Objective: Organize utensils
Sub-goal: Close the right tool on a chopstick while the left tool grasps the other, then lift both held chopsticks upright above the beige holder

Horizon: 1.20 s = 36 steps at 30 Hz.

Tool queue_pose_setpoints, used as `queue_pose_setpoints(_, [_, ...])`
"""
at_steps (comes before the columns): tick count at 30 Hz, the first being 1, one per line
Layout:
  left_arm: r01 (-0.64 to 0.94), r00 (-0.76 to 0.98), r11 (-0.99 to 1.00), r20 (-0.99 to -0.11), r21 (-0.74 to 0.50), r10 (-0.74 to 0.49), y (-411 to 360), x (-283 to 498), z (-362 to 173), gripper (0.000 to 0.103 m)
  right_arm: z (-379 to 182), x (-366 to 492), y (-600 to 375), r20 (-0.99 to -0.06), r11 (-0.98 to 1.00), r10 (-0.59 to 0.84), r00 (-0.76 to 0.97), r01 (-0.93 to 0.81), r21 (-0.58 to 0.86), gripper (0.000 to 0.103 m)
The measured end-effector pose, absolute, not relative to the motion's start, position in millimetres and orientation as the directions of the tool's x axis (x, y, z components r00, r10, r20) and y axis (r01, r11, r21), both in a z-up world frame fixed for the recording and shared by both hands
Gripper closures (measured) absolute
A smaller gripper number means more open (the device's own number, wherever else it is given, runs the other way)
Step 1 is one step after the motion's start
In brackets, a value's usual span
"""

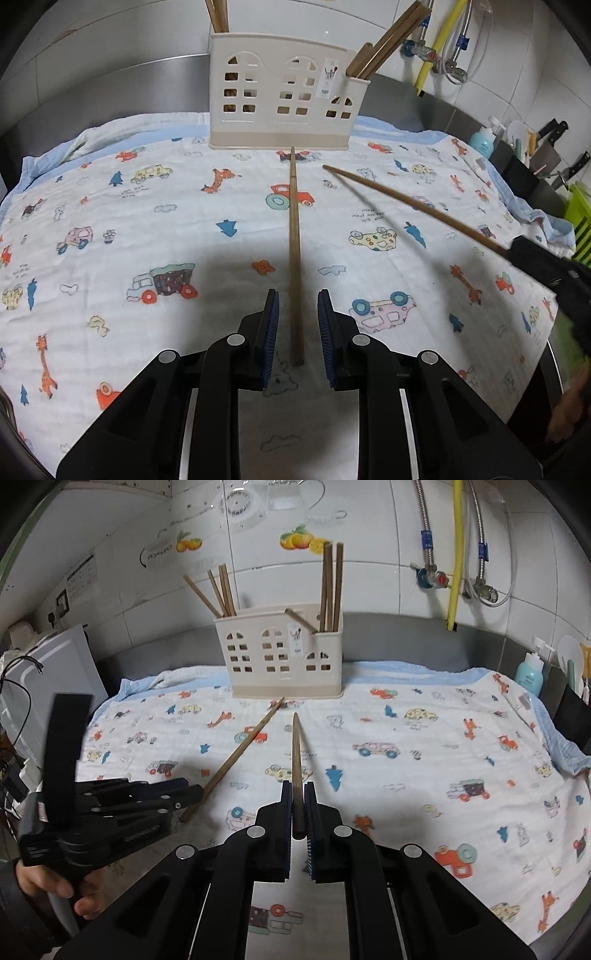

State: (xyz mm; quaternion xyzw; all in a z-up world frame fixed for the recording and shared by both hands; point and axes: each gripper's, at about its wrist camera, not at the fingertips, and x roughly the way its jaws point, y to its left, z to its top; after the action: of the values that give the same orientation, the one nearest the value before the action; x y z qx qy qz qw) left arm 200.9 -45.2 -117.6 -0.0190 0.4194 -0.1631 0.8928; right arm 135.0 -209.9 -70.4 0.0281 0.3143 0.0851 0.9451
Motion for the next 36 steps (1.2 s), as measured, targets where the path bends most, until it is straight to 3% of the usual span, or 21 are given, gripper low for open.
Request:
queue_pose_setpoints(15, [0.275,0.580,0.959,-0.784,-0.068,-0.222,-61,210,-126,0.083,-49,133,-227,-0.543,0.982,0.186,0.818,-0.158,0.099,0.096])
queue_pose_setpoints(20, [0.279,0.551,0.958,-0.807,-0.058,-0.210,-59,215,-124,0.097,-44,133,-226,-0.537,0.982,0.188,0.822,-0.166,0.090,0.096])
queue_pose_setpoints(24, [0.284,0.542,0.957,-0.812,-0.068,-0.218,-57,215,-124,0.097,-42,133,-225,-0.533,0.981,0.192,0.824,-0.172,0.088,0.096])
queue_pose_setpoints(36, [0.309,0.641,0.941,-0.700,-0.140,-0.315,-41,205,-66,0.097,-9,139,-222,-0.498,0.969,0.238,0.834,-0.237,0.066,0.096])
